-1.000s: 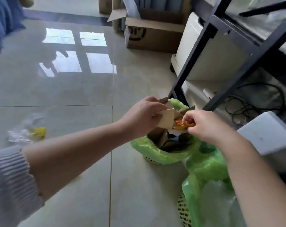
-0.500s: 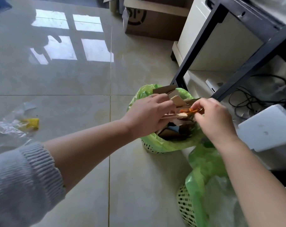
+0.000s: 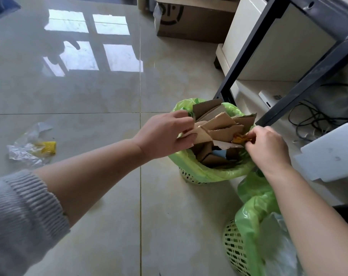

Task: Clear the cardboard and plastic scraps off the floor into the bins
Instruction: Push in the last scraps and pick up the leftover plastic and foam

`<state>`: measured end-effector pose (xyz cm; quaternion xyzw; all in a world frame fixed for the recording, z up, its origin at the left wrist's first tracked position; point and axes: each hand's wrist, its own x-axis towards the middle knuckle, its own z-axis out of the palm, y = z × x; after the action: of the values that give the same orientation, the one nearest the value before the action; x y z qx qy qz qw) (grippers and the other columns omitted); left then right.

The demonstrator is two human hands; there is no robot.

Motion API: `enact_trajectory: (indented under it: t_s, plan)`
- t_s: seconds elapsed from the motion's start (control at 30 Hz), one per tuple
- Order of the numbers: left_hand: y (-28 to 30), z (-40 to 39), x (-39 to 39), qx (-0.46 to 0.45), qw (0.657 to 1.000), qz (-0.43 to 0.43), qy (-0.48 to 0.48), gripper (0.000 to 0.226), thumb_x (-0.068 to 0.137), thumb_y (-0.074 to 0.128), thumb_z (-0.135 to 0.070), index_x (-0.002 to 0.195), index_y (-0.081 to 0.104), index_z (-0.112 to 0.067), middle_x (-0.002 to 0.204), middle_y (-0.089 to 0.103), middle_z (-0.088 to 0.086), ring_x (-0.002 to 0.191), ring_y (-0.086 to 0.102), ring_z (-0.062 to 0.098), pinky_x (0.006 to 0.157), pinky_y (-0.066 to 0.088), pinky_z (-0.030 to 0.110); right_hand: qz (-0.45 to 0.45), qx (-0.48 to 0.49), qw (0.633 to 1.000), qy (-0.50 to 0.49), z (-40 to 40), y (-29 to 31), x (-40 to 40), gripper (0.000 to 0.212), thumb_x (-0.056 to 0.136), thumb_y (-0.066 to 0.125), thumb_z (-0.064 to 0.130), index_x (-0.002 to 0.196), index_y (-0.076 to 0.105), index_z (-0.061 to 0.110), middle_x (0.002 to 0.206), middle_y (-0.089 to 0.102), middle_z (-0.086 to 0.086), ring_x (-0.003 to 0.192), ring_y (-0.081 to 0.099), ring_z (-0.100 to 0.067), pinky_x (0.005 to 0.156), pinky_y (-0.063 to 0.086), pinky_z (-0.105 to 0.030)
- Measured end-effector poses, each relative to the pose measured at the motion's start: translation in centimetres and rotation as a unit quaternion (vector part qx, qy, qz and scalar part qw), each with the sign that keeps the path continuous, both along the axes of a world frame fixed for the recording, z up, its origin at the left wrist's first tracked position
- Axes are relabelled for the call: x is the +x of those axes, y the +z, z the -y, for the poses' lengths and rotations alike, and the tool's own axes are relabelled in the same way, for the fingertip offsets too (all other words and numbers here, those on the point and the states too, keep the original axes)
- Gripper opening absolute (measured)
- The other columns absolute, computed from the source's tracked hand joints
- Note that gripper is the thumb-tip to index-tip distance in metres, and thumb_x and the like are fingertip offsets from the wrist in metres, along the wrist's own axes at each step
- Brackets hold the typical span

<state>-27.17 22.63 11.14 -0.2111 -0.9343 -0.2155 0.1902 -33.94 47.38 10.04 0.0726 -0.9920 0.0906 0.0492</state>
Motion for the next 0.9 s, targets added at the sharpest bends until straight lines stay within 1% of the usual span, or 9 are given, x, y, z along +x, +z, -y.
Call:
enact_trajectory:
  t_s: [0.13,0.23,0.33,0.5,0.57,0.63,0.73,0.8,0.9]
  plan:
    - [0.4,-1.1,-1.2,-0.029,0.998,0.017,0.053,0.025,0.083,0.049,-0.032,0.074,0.053,-0.01,0.075,0.053,0.005,0.052,0.043,0.03,0.045,0.032,0.026,0.018,-0.019,0.999,0.026,0.3,0.1,-0.1,0.022,0.085,0.059,0.013,0.105,0.066,0.01,0.105,0.06,-0.014,0.093,0.056,-0.035,0.071,0.039,-0.03]
    - [0.9,-2.7,-1.7,-0.082,0.991,0.062,0.088,0.02,0.091,0.048,-0.031,0.094,0.058,-0.013,0.093,0.056,0.005,0.063,0.043,0.026,0.051,0.031,0.03,0.046,-0.048,0.997,0.047,0.4,0.2,0.3,0.025,0.085,0.062,0.02,0.108,0.064,0.012,0.108,0.064,-0.012,0.098,0.058,-0.033,0.077,0.044,-0.034]
    - [0.5,-4.5,-2.3,-0.129,0.978,0.132,0.1,0.024,0.094,0.046,-0.03,0.111,0.058,-0.018,0.101,0.057,0.001,0.072,0.048,0.021,0.055,0.036,0.029,0.039,-0.057,0.997,0.047,0.4,-0.1,0.7,0.02,0.086,0.061,0.021,0.104,0.066,0.015,0.106,0.068,-0.011,0.097,0.059,-0.033,0.078,0.046,-0.036]
    - [-1.5,-4.4,-2.2,-0.11,0.972,0.176,0.109,0.026,0.091,0.054,-0.036,0.109,0.057,-0.017,0.104,0.059,0.003,0.076,0.051,0.019,0.056,0.039,0.03,0.068,-0.008,0.996,0.053,0.6,-0.1,0.6,0.025,0.089,0.057,0.028,0.112,0.066,0.022,0.109,0.068,-0.007,0.098,0.059,-0.031,0.072,0.041,-0.031]
    - [-1.1,-3.1,-1.7,-0.074,0.979,0.167,0.094,0.036,0.088,0.056,-0.044,0.114,0.055,-0.019,0.106,0.059,0.001,0.082,0.057,0.021,0.059,0.043,0.029,0.028,0.01,0.998,0.061,0.6,1.0,0.6,0.028,0.088,0.059,0.034,0.112,0.062,0.02,0.108,0.066,-0.008,0.093,0.059,-0.03,0.07,0.043,-0.03]
    - [0.1,-1.2,-1.2,-0.031,0.983,0.161,0.084,0.036,0.087,0.056,-0.047,0.113,0.058,-0.022,0.107,0.06,-0.002,0.086,0.061,0.02,0.063,0.048,0.029,-0.065,-0.039,0.994,0.076,0.9,2.8,0.8,0.025,0.088,0.058,0.035,0.103,0.06,0.014,0.1,0.061,-0.009,0.085,0.059,-0.03,0.066,0.046,-0.032]
    - [2.2,3.3,-0.7,-0.003,0.983,0.157,0.095,0.029,0.086,0.058,-0.043,0.105,0.065,-0.023,0.098,0.066,-0.004,0.083,0.065,0.019,0.07,0.054,0.032,-0.157,-0.154,0.962,0.16,3.9,5.8,1.5,0.02,0.092,0.054,0.028,0.091,0.059,0.009,0.084,0.056,-0.004,0.075,0.056,-0.025,0.063,0.045,-0.033]
    - [3.3,7.5,0.4,0.027,0.979,0.156,0.126,0.029,0.084,0.058,-0.042,0.1,0.068,-0.02,0.088,0.064,-0.006,0.078,0.067,0.021,0.072,0.054,0.031,-0.147,-0.186,0.944,0.228,7.5,7.1,2.8,0.019,0.093,0.054,0.026,0.092,0.061,0.009,0.08,0.056,-0.001,0.071,0.054,-0.019,0.063,0.045,-0.031]
    - [3.1,14.5,3.9,0.034,0.96,0.179,0.212,0.021,0.087,0.061,-0.029,0.1,0.069,-0.014,0.083,0.061,-0.007,0.076,0.064,0.016,0.064,0.044,0.015,-0.078,-0.194,0.916,0.342,14.3,6.4,5.3,0.018,0.09,0.053,0.029,0.092,0.063,0.014,0.079,0.057,0.004,0.065,0.053,-0.014,0.062,0.048,-0.03]
